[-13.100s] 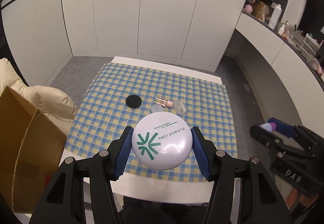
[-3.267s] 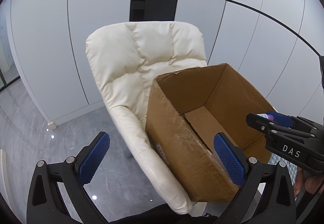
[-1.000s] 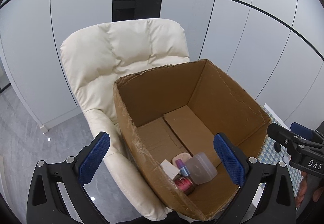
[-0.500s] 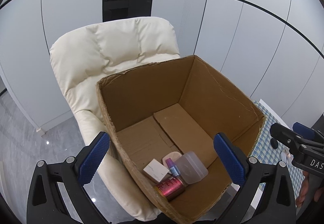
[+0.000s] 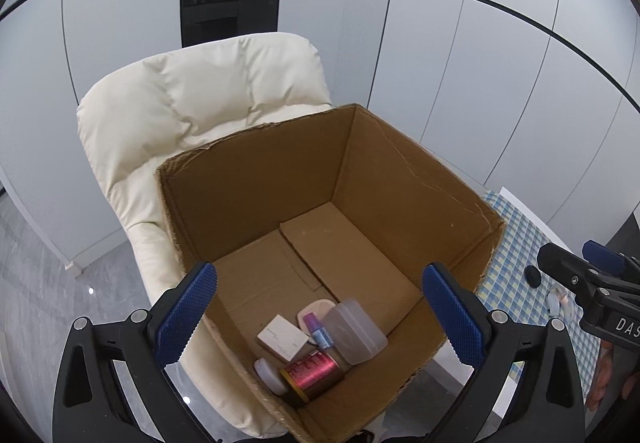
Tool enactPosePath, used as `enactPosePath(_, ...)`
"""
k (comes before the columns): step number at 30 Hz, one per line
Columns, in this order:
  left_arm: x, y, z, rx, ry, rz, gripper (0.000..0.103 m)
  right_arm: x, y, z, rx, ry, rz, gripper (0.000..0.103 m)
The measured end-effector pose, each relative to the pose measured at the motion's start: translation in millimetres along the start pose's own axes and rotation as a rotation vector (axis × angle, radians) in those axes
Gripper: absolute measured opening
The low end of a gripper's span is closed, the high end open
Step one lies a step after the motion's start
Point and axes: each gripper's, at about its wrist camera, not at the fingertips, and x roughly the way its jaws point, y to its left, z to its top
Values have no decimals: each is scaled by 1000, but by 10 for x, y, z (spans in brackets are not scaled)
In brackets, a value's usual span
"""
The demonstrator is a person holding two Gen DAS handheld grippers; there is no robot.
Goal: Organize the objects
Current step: 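Withdraw both open tools from the box back over the tablecloth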
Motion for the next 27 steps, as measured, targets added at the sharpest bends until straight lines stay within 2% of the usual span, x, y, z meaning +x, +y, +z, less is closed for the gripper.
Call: enactPosePath(27, 100, -598, -33, 60, 21, -57, 102, -168, -576, -147, 57, -13, -90, 103)
